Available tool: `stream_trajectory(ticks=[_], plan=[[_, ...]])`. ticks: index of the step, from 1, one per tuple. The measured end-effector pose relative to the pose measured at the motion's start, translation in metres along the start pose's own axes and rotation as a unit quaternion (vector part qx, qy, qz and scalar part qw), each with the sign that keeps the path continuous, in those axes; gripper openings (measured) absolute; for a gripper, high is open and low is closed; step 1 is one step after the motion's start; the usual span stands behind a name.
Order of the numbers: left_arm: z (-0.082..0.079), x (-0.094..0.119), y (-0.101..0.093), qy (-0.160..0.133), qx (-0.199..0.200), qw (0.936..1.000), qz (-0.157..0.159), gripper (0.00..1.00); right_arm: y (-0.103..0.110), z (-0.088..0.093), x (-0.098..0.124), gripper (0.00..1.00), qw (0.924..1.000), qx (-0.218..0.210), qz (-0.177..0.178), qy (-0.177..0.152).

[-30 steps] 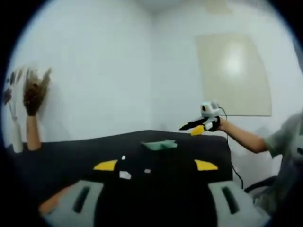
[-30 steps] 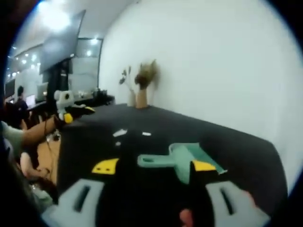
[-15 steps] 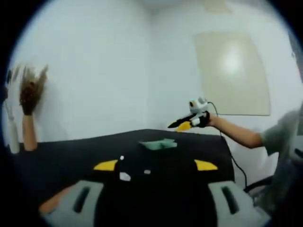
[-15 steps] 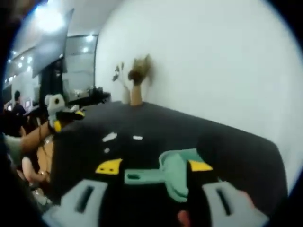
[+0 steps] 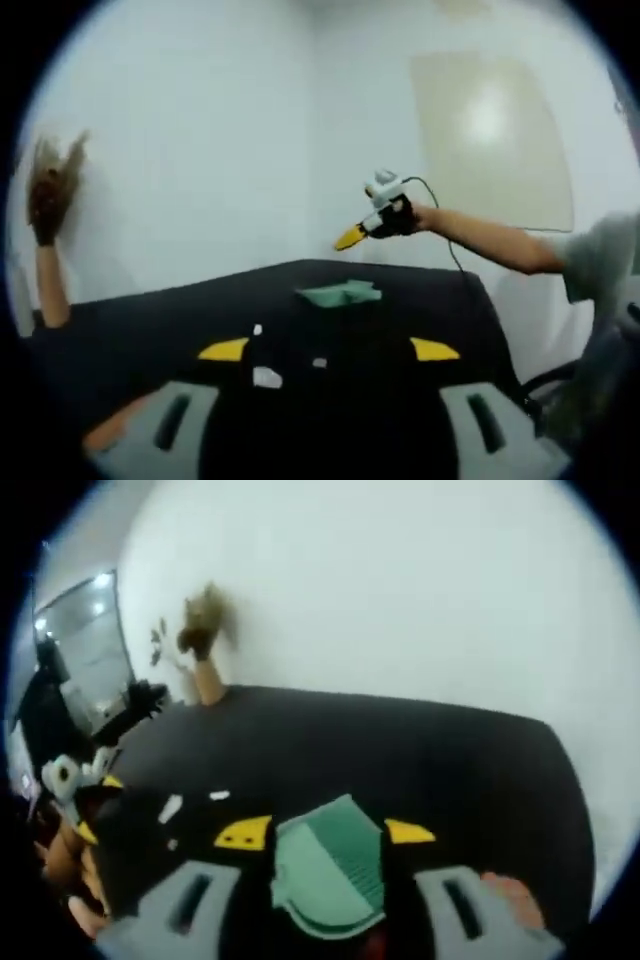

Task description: Pick up the broom and sweep the trash on the tabletop into the dustpan.

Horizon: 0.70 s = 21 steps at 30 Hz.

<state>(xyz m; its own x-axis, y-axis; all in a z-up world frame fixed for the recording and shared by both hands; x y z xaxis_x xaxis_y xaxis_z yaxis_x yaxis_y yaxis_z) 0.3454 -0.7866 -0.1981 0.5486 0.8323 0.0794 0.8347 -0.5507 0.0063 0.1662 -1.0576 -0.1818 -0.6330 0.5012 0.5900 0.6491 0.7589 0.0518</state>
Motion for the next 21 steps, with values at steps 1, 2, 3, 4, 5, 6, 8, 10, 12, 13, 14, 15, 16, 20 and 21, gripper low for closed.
stream_trajectory(ticks=[1, 2, 3, 4, 5, 6, 8, 10, 12, 13, 14, 15, 16, 20, 21], plan=[[-0.002, -0.001, 0.002, 0.003, 0.001, 1.0, 0.0, 0.62, -0.003, 0.001, -0.002, 0.37, 0.9999, 0.004, 0.007, 0.015], [-0.003, -0.002, 0.003, 0.004, 0.0, 1.0, 0.001, 0.62, -0.004, 0.001, -0.003, 0.35, 0.9996, 0.003, 0.013, 0.023], [-0.005, -0.003, 0.004, 0.006, -0.001, 1.0, 0.002, 0.62, -0.006, 0.003, -0.004, 0.35, 0.9988, -0.002, 0.024, 0.042], [-0.006, -0.004, 0.006, 0.007, 0.0, 1.0, 0.002, 0.62, -0.006, 0.004, -0.005, 0.34, 0.9983, -0.002, 0.026, 0.052], [-0.008, -0.004, 0.007, 0.007, 0.0, 1.0, 0.003, 0.62, -0.005, 0.008, -0.007, 0.33, 0.997, -0.006, 0.025, 0.073], [-0.01, -0.005, 0.009, 0.006, 0.001, 1.0, 0.002, 0.62, -0.004, 0.012, -0.009, 0.33, 0.9953, -0.015, 0.027, 0.092], [-0.011, -0.006, 0.011, 0.007, 0.002, 1.0, 0.001, 0.61, 0.0, 0.019, -0.013, 0.33, 0.9906, -0.04, 0.019, 0.13], [-0.01, -0.006, 0.01, 0.009, 0.003, 1.0, 0.003, 0.61, -0.004, 0.024, -0.019, 0.31, 0.9842, -0.068, 0.041, 0.158], [-0.008, -0.008, 0.007, 0.014, -0.003, 0.9999, 0.006, 0.61, -0.013, 0.027, -0.024, 0.25, 0.9777, -0.084, 0.073, 0.178], [-0.006, -0.008, 0.005, 0.019, -0.006, 0.9998, 0.008, 0.61, -0.014, 0.03, -0.026, 0.25, 0.9748, -0.098, 0.08, 0.184], [-0.004, -0.008, 0.003, 0.021, -0.009, 0.9997, 0.01, 0.61, -0.014, 0.032, -0.028, 0.25, 0.9719, -0.108, 0.082, 0.192], [-0.003, -0.009, 0.001, 0.024, -0.011, 0.9996, 0.013, 0.61, -0.014, 0.035, -0.029, 0.25, 0.9675, -0.121, 0.091, 0.203], [-0.001, -0.009, -0.001, 0.027, -0.013, 0.9994, 0.017, 0.61, -0.016, 0.037, -0.03, 0.24, 0.9641, -0.121, 0.103, 0.213], [0.001, -0.007, -0.012, 0.02, -0.018, 0.9989, 0.038, 0.61, -0.008, 0.052, -0.031, 0.2, 0.9557, -0.129, 0.126, 0.233], [0.001, -0.007, -0.014, 0.015, -0.018, 0.9989, 0.042, 0.61, -0.007, 0.053, -0.032, 0.2, 0.9544, -0.135, 0.126, 0.234]])
Point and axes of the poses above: the point that each gripper's makers call its tool centre point, and the gripper's own axes: x roughly backward along the fingers, y roughly to its left, z roughly out of its underside, the point moved 2 cm from there along x, roughly backward along the fingers, and after that the axes turned 5 degrees about z, right-handed, at the moved point
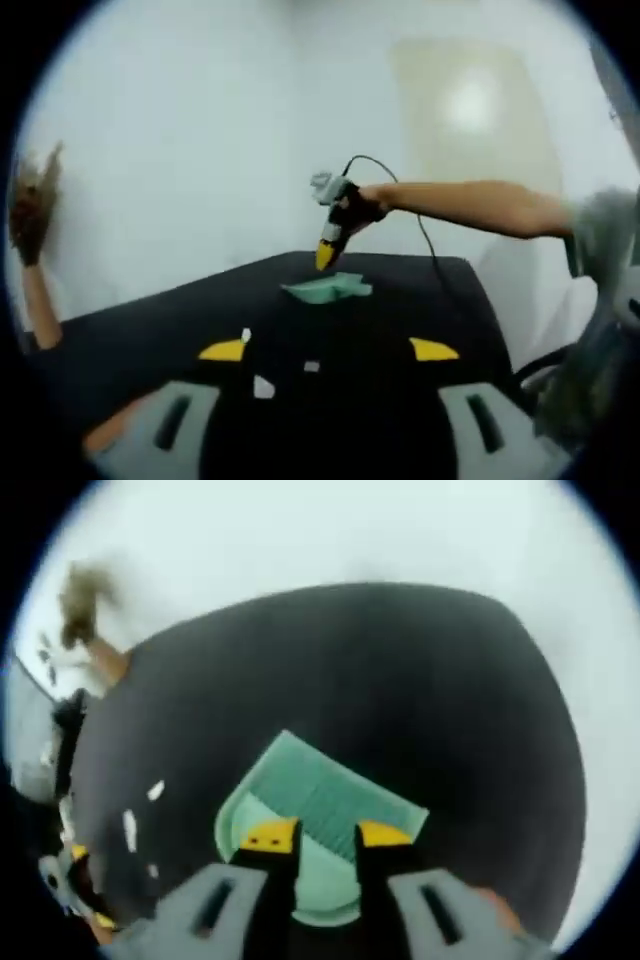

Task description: Pick up the broom and sweep the trash on the tabletop into the dustpan.

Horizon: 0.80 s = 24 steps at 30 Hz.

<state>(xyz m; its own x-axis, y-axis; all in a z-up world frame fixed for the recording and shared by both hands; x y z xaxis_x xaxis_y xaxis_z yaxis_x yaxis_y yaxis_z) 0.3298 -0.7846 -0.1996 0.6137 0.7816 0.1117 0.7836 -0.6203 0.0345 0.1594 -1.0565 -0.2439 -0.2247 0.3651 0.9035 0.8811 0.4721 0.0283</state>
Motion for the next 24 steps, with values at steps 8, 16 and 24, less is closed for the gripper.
stream_trajectory(ticks=[8, 16, 24], plan=[[0.002, 0.0, -0.008, -0.008, -0.002, 0.9996, 0.025, 0.61, -0.015, -0.01, -0.026, 0.2, 0.9981, -0.019, 0.033, 0.049], [0.007, -0.002, -0.01, -0.003, -0.001, 0.999, 0.044, 0.61, -0.02, -0.03, -0.038, 0.23, 0.9972, -0.035, 0.026, 0.061], [0.002, -0.007, -0.009, -0.015, 0.0, 0.9986, 0.05, 0.6, -0.019, -0.037, -0.045, 0.16, 0.9963, -0.015, 0.055, 0.065]])
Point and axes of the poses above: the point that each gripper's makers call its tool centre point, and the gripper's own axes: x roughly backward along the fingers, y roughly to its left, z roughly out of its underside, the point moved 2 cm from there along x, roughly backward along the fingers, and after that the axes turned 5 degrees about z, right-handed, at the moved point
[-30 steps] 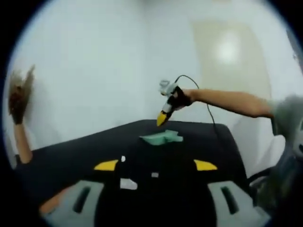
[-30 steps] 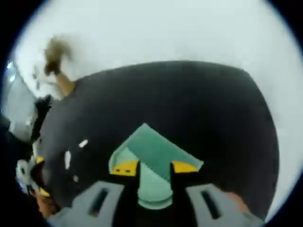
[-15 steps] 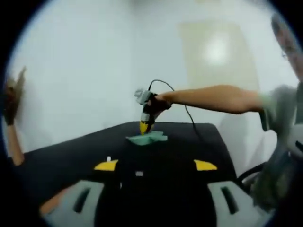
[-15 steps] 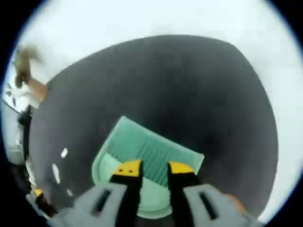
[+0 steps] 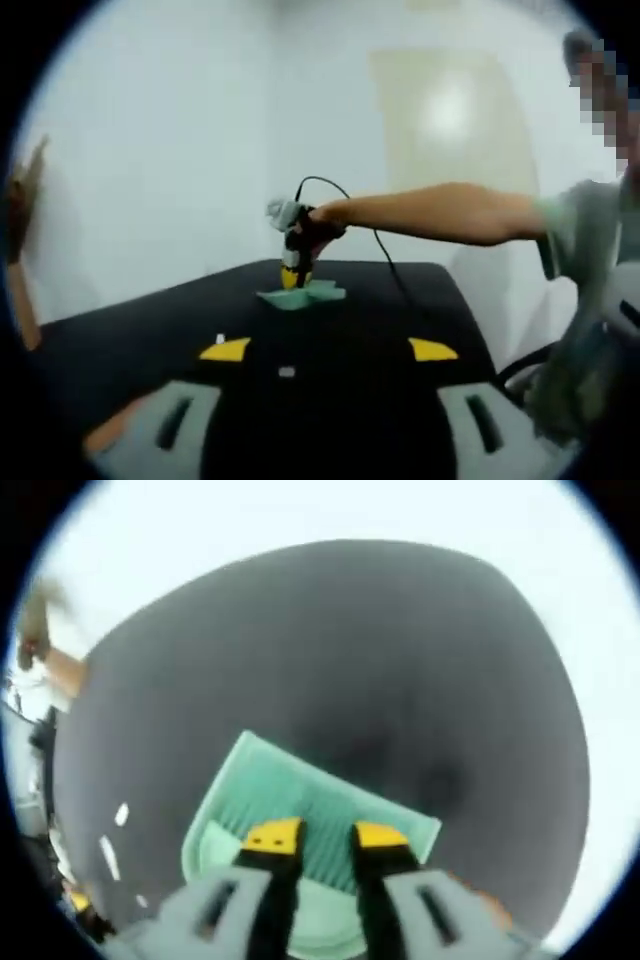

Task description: Pick up the broom and sweep the trash on the tabletop into the dustpan.

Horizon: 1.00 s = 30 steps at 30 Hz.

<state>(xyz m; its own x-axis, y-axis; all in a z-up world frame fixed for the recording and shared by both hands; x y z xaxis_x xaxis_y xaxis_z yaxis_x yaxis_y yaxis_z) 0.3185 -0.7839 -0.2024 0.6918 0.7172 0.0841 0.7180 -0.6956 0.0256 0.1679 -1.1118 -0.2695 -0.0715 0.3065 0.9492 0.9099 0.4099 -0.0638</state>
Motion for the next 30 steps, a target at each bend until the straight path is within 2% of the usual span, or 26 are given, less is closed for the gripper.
stream_trajectory(ticks=[3, 7, 8, 11, 12, 16, 18, 19, 21, 22, 26, 30], plan=[[-0.001, 0.0, 0.003, -0.004, 0.002, 1.0, -0.001, 0.6, 0.001, 0.0, 0.0, 0.12, 0.9997, 0.016, 0.016, -0.009], [0.002, -0.001, 0.002, -0.004, 0.004, 1.0, -0.003, 0.6, 0.002, -0.003, 0.0, 0.06, 0.9996, 0.015, 0.012, -0.018], [0.003, -0.001, 0.002, -0.003, 0.005, 1.0, -0.004, 0.6, 0.007, 0.011, 0.003, 0.05, 0.9994, 0.02, 0.012, -0.024], [0.005, -0.001, 0.002, -0.002, 0.007, 0.9999, -0.007, 0.59, 0.013, 0.024, 0.006, 0.02, 0.9984, 0.039, 0.006, -0.04], [0.005, -0.001, 0.003, -0.001, 0.008, 0.9999, -0.009, 0.59, 0.014, 0.031, 0.008, 0.01, 0.9986, 0.032, 0.004, -0.041], [0.001, 0.001, 0.003, -0.003, 0.009, 0.9998, -0.015, 0.58, 0.021, 0.042, 0.015, 0.0, 0.9976, 0.038, -0.026, -0.051], [-0.001, 0.002, 0.002, -0.006, 0.009, 0.9998, -0.016, 0.58, 0.026, 0.046, 0.016, 0.0, 0.9949, 0.072, -0.034, -0.061], [-0.003, 0.003, 0.002, -0.006, 0.009, 0.9998, -0.017, 0.58, 0.027, 0.051, 0.017, 0.0, 0.9955, 0.07, -0.031, -0.057], [-0.004, 0.004, 0.002, -0.007, 0.008, 0.9998, -0.019, 0.58, 0.027, 0.046, 0.018, 0.0, 0.9907, 0.112, -0.031, -0.07], [-0.004, 0.004, 0.002, -0.006, 0.009, 0.9997, -0.022, 0.58, 0.028, 0.043, 0.02, 0.0, 0.9909, 0.111, -0.035, -0.067], [-0.004, 0.006, 0.005, -0.004, 0.014, 0.9994, -0.032, 0.58, 0.032, 0.035, 0.031, 0.0, 0.9788, 0.177, -0.049, -0.09], [-0.002, 0.005, 0.007, 0.001, 0.019, 0.999, -0.04, 0.57, 0.033, 0.031, 0.046, 0.0, 0.9727, 0.198, -0.057, -0.106]])
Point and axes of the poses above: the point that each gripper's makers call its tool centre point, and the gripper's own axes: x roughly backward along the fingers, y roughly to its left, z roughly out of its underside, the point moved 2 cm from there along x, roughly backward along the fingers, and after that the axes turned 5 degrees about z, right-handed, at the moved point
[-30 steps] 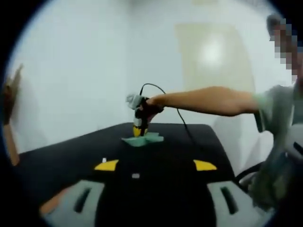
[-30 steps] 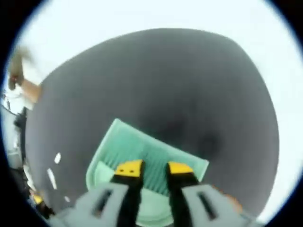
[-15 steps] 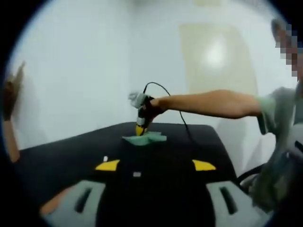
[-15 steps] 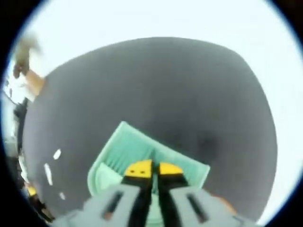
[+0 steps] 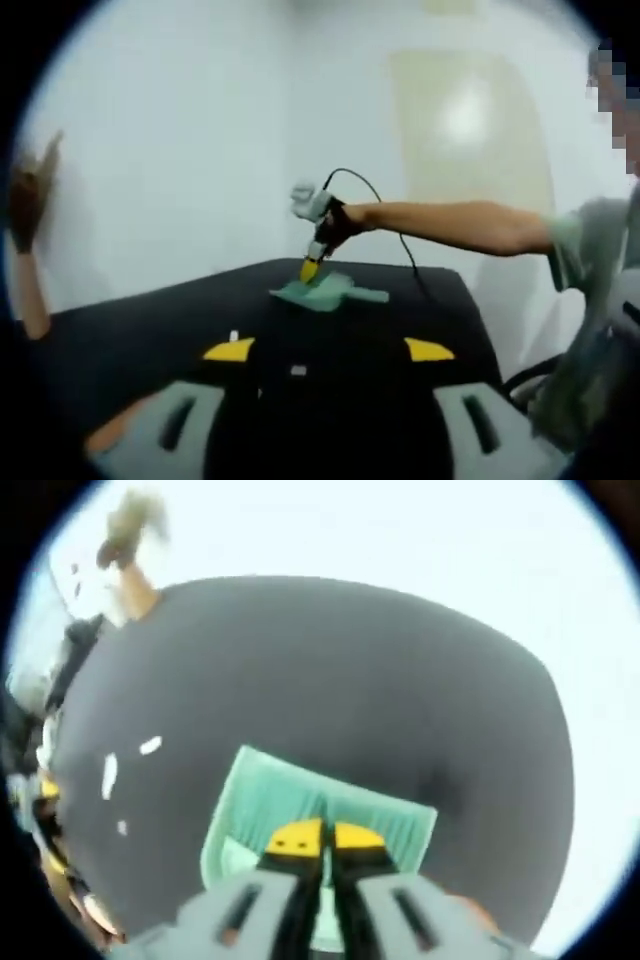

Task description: Pick up the broom and sweep the trash on the tabletop into the dustpan.

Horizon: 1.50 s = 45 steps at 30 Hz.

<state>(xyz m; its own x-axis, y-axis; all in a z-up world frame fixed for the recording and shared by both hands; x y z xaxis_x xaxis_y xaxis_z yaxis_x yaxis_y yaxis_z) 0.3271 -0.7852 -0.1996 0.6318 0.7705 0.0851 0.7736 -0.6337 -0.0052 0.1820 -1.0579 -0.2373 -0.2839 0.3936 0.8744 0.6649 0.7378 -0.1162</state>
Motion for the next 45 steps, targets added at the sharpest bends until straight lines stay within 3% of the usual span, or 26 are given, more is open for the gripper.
stream_trajectory(ticks=[6, 13, 16, 18, 21, 22, 23, 25, 28, 32, 34, 36, 37, 38, 39, 40, 41, 42, 43, 44, 45], plan=[[-0.006, -0.003, 0.001, 0.005, 0.01, 0.9999, -0.012, 0.56, 0.009, -0.004, 0.02, 0.0, 0.9953, 0.07, -0.025, -0.062], [-0.016, -0.016, -0.004, 0.009, 0.009, 0.9998, -0.015, 0.56, 0.027, 0.0, 0.035, 0.0, 0.9771, 0.164, -0.064, -0.12], [-0.015, -0.025, -0.007, 0.012, 0.01, 0.9998, -0.01, 0.55, 0.041, 0.004, 0.037, 0.0, 0.9629, 0.204, -0.109, -0.14], [-0.013, -0.032, -0.01, 0.016, 0.011, 0.9998, -0.006, 0.55, 0.046, 0.006, 0.036, 0.0, 0.9517, 0.239, -0.118, -0.153], [-0.009, -0.041, -0.011, 0.025, 0.017, 0.9995, -0.001, 0.55, 0.051, 0.009, 0.035, 0.0, 0.9425, 0.262, -0.137, -0.155], [-0.008, -0.044, -0.011, 0.027, 0.019, 0.9995, 0.001, 0.55, 0.056, 0.011, 0.036, 0.0, 0.9344, 0.277, -0.155, -0.161], [-0.007, -0.046, -0.01, 0.026, 0.025, 0.9993, 0.004, 0.55, 0.059, 0.012, 0.037, 0.0, 0.9316, 0.279, -0.165, -0.164], [-0.006, -0.053, -0.007, 0.027, 0.051, 0.9983, 0.005, 0.54, 0.064, 0.015, 0.038, 0.0, 0.9255, 0.289, -0.177, -0.169], [-0.001, -0.062, 0.0, 0.04, 0.086, 0.9955, -0.003, 0.48, 0.074, 0.02, 0.042, 0.0, 0.91, 0.315, -0.198, -0.183], [-0.006, -0.076, 0.008, 0.011, 0.131, 0.9912, -0.012, 0.48, 0.083, 0.032, 0.047, 0.01, 0.8955, 0.342, -0.214, -0.189], [-0.013, -0.082, 0.01, -0.02, 0.192, 0.9812, -0.011, 0.45, 0.084, 0.035, 0.048, 0.01, 0.8883, 0.351, -0.221, -0.197], [-0.013, -0.089, 0.017, -0.019, 0.274, 0.9613, -0.027, 0.41, 0.083, 0.038, 0.052, 0.01, 0.8842, 0.353, -0.226, -0.207], [-0.02, -0.093, 0.017, -0.04, 0.299, 0.9532, -0.017, 0.41, 0.082, 0.038, 0.054, 0.01, 0.8817, 0.351, -0.232, -0.214], [-0.022, -0.097, 0.02, -0.046, 0.342, 0.9382, -0.022, 0.41, 0.081, 0.039, 0.055, 0.01, 0.8817, 0.348, -0.234, -0.217], [-0.029, -0.102, 0.02, -0.067, 0.365, 0.9286, -0.009, 0.41, 0.08, 0.039, 0.056, 0.01, 0.8803, 0.346, -0.236, -0.224], [-0.031, -0.108, 0.026, -0.077, 0.425, 0.9016, -0.018, 0.41, 0.078, 0.038, 0.057, 0.01, 0.8792, 0.345, -0.238, -0.227], [-0.035, -0.113, 0.027, -0.094, 0.442, 0.892, -0.007, 0.41, 0.078, 0.039, 0.057, 0.01, 0.8789, 0.344, -0.239, -0.228], [-0.031, -0.118, 0.031, -0.088, 0.466, 0.8803, -0.015, 0.41, 0.078, 0.04, 0.058, 0.01, 0.8778, 0.345, -0.239, -0.231], [-0.026, -0.122, 0.035, -0.082, 0.461, 0.883, -0.025, 0.4, 0.078, 0.042, 0.058, 0.01, 0.8769, 0.345, -0.24, -0.234], [-0.018, -0.127, 0.039, -0.072, 0.469, 0.8791, -0.045, 0.38, 0.078, 0.043, 0.059, 0.01, 0.8761, 0.345, -0.241, -0.235], [-0.015, -0.132, 0.039, -0.069, 0.466, 0.8809, -0.041, 0.34, 0.077, 0.043, 0.059, 0.01, 0.8746, 0.345, -0.243, -0.239]])
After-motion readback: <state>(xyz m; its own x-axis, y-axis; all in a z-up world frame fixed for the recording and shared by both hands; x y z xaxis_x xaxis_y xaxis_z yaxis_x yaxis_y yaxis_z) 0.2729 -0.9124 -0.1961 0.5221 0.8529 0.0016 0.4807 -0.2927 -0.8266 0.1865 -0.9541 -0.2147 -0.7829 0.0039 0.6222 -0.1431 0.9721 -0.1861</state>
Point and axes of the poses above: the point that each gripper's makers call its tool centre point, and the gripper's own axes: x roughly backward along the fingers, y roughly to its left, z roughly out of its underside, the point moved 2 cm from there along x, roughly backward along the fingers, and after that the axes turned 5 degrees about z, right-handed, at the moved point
